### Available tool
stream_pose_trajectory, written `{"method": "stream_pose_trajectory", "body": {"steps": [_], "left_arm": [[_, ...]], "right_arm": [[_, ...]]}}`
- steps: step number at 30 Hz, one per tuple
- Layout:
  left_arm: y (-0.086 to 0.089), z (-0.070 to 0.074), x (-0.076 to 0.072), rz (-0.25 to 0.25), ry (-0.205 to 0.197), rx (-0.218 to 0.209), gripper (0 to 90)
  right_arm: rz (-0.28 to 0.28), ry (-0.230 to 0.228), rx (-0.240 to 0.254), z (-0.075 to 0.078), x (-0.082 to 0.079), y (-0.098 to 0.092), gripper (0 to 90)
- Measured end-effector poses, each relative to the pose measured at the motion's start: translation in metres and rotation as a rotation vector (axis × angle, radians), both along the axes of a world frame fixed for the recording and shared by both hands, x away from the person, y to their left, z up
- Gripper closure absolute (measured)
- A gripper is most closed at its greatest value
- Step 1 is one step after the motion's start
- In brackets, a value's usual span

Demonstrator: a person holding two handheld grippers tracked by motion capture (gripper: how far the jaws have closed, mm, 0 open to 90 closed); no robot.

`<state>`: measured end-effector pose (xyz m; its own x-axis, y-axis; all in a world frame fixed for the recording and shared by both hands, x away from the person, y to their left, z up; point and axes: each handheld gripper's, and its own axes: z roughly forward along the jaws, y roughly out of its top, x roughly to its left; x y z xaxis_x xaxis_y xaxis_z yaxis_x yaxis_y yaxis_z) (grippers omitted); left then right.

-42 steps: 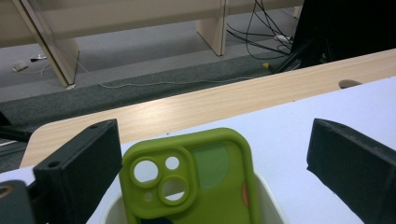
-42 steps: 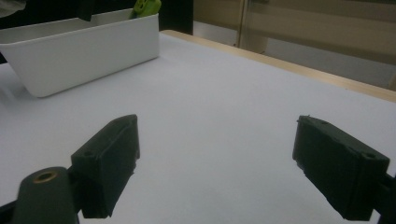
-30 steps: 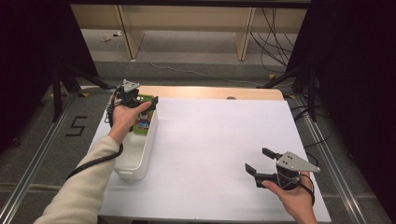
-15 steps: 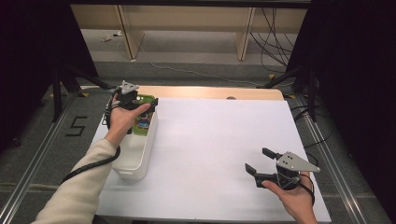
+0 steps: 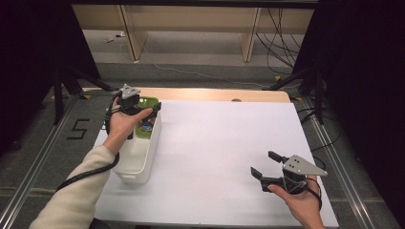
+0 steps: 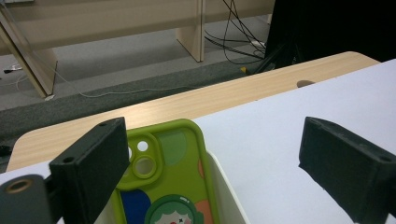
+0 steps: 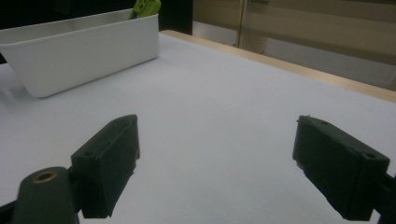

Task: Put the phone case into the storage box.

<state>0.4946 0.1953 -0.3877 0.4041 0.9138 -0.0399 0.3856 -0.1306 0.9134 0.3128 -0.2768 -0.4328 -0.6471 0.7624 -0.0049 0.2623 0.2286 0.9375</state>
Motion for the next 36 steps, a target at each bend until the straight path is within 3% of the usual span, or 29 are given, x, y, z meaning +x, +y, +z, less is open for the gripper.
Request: {"method": "stream_pose_trajectory", "body": {"steps": [36], "left_arm": [[-0.006,0.012,-0.026,-0.076,-0.028,-0.004,9.4]], "right_arm": [[0.0,-0.001,0.0,0.0,0.0,0.0,15.9]]}}
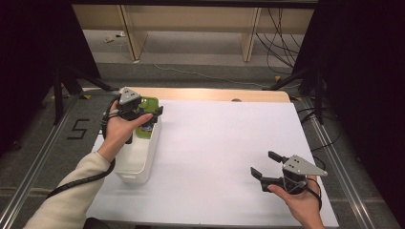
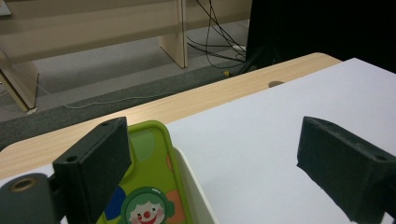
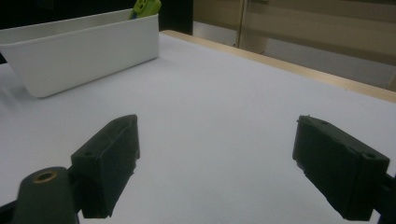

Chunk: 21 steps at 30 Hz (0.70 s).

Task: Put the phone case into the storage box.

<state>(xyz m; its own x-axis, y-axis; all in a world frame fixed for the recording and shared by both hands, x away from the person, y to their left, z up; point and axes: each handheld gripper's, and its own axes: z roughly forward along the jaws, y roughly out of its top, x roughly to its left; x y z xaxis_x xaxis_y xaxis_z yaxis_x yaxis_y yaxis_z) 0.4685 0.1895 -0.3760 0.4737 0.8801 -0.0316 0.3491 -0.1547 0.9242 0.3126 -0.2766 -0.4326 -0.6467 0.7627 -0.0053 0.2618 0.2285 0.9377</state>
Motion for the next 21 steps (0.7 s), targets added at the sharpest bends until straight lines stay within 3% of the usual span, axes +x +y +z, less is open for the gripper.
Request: {"method": "stream_pose_trajectory", "body": {"steps": [21], "left_arm": [[-0.002,0.005,-0.018,-0.049,-0.022,0.007,10.2]], "right_arm": [[0.0,-0.002,0.0,0.0,0.0,0.0,15.9]]}}
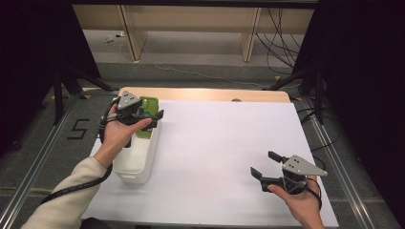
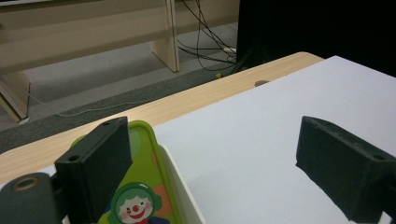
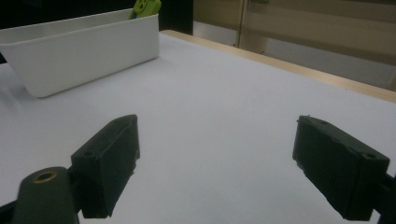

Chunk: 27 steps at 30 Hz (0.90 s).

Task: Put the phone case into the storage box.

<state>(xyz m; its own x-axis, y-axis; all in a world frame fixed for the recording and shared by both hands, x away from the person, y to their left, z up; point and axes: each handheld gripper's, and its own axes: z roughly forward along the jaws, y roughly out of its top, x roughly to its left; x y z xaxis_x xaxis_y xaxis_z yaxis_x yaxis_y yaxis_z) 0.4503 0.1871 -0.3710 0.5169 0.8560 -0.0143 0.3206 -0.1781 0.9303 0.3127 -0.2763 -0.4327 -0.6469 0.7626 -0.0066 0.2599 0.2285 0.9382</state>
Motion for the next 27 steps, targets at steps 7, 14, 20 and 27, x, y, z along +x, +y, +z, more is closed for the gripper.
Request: {"method": "stream_pose_trajectory", "body": {"steps": [7,14,20,27], "left_arm": [[-0.002,0.0,-0.007,-0.02,-0.006,0.0,10.3],[-0.005,-0.001,-0.015,-0.052,-0.008,0.001,10.7],[-0.006,-0.002,-0.023,-0.074,-0.015,-0.001,11.2],[-0.006,-0.003,-0.034,-0.11,-0.017,-0.012,11.6]], "right_arm": [[0.0,0.002,-0.001,0.0,0.0,0.0,15.9],[0.0,-0.002,0.001,0.0,0.0,0.0,15.9],[0.001,-0.002,0.001,0.0,0.0,0.0,16.0],[0.0,-0.003,0.001,0.0,0.0,0.0,16.0]]}}
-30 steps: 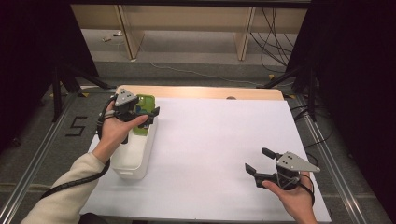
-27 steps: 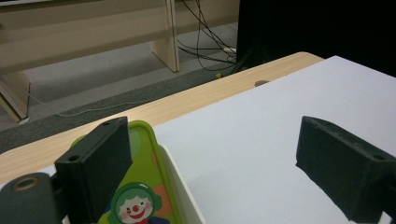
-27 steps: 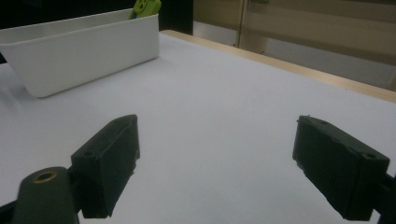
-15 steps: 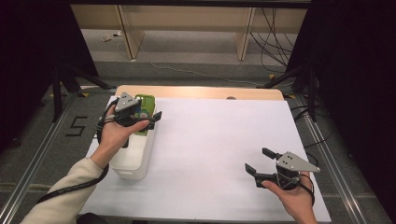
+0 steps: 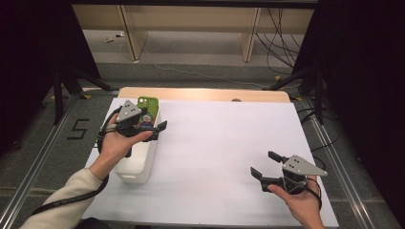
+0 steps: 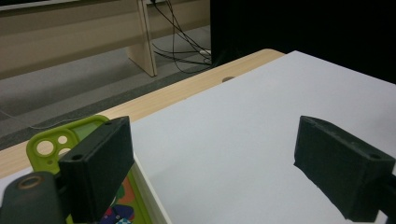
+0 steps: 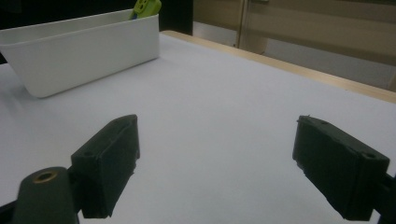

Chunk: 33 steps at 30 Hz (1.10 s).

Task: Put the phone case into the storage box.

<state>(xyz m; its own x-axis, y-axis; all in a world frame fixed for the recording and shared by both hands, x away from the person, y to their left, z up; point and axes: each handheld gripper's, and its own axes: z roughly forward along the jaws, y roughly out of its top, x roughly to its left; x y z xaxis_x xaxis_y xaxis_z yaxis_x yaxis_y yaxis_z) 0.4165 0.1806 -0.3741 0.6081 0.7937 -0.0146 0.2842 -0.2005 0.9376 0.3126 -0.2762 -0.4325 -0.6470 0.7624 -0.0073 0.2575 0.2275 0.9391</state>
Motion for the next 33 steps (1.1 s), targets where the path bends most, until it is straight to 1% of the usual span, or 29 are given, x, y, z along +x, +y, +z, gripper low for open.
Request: {"method": "stream_pose_trajectory", "body": {"steps": [2,8,10,13,26,33], "left_arm": [[0.0,0.0,-0.004,-0.014,-0.002,-0.01,11.8],[-0.001,-0.001,-0.015,-0.045,-0.012,-0.012,12.3],[-0.002,-0.001,-0.018,-0.056,-0.012,-0.023,12.5],[-0.004,0.0,-0.023,-0.067,-0.022,-0.024,12.7],[-0.007,-0.007,-0.042,-0.097,-0.032,-0.03,12.6],[-0.006,-0.011,-0.052,-0.116,-0.046,-0.049,12.7]], "right_arm": [[0.0,0.001,0.001,0.0,0.0,0.0,16.0],[0.0,0.001,0.0,0.0,0.0,0.0,16.0],[0.0,0.001,0.0,0.0,0.0,0.0,16.0],[0.0,0.001,0.0,0.0,0.0,0.0,16.0],[0.0,0.0,-0.002,0.0,0.0,0.001,15.9],[0.001,0.002,-0.002,0.0,0.0,0.001,15.9]]}}
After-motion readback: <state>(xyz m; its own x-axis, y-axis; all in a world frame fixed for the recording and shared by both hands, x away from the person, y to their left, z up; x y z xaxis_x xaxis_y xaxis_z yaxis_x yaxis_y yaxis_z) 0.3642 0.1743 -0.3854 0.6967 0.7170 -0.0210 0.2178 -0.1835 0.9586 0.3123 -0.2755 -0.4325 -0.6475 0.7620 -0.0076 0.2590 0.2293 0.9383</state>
